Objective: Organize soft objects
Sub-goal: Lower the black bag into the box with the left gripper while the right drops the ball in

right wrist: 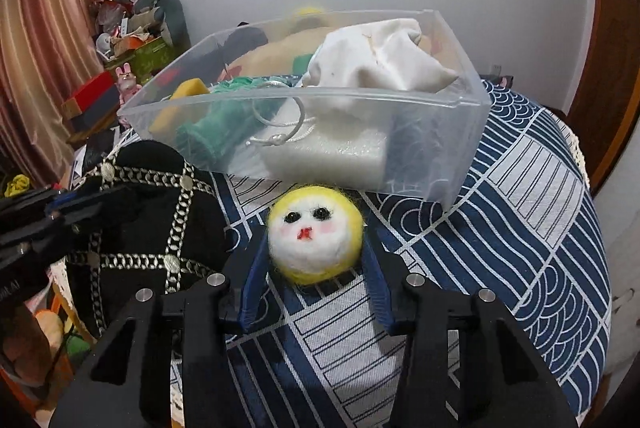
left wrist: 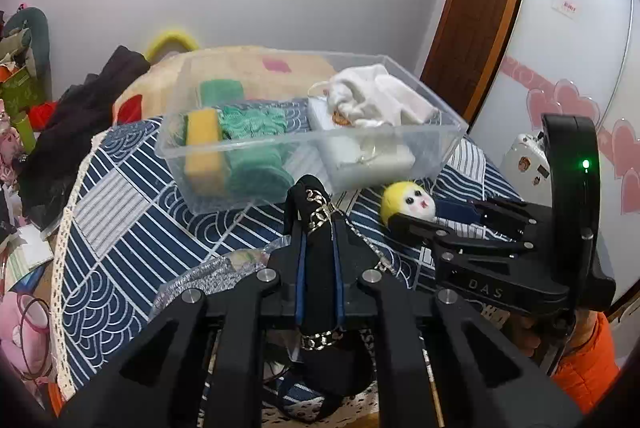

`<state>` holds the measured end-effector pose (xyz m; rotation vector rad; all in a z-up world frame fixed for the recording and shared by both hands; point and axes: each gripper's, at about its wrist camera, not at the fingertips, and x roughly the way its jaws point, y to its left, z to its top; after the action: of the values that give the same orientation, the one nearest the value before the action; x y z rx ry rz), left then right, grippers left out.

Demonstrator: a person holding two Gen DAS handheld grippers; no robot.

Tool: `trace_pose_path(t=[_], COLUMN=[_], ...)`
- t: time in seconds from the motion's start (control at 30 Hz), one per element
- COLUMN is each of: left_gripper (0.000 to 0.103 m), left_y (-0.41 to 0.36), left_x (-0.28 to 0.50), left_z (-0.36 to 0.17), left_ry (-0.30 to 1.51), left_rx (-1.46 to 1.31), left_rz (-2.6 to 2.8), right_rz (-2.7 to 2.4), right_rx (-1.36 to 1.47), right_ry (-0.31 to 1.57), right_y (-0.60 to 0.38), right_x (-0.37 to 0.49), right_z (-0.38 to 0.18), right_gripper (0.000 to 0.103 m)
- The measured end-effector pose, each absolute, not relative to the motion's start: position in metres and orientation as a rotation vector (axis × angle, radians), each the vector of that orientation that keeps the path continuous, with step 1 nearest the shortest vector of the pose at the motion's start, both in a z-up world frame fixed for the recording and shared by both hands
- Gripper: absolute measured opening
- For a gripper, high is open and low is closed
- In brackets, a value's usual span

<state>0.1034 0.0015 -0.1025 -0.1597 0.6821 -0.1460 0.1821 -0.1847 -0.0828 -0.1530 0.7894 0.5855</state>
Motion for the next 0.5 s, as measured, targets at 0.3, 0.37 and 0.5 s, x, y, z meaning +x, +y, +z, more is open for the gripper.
trace_pose_path(t=[0.3, 0.37, 0.5], left_gripper=[0.010, 0.010, 0.010], left_y=[0.018, 0.022, 0.030], left_x=[0.089, 0.086, 0.083], left_z=[-0.075, -0.067, -0.049], left_ry=[0.602, 0.584, 0.538], left_rx=[-0.191, -0.204, -0.216], left_rz=[-0.130, -0.133, -0.128], right_rz=[0.566, 0.565, 0.562], right_rx=[-0.126, -0.120, -0.121], right_ry=[0.711, 0.688, 0.641], right_y=[-0.209, -0.213, -0.211], right_x=[0.166, 0.164, 0.161], right_z=[-0.060, -0.053, -0.039], right_gripper=[0.041, 0.041, 0.041])
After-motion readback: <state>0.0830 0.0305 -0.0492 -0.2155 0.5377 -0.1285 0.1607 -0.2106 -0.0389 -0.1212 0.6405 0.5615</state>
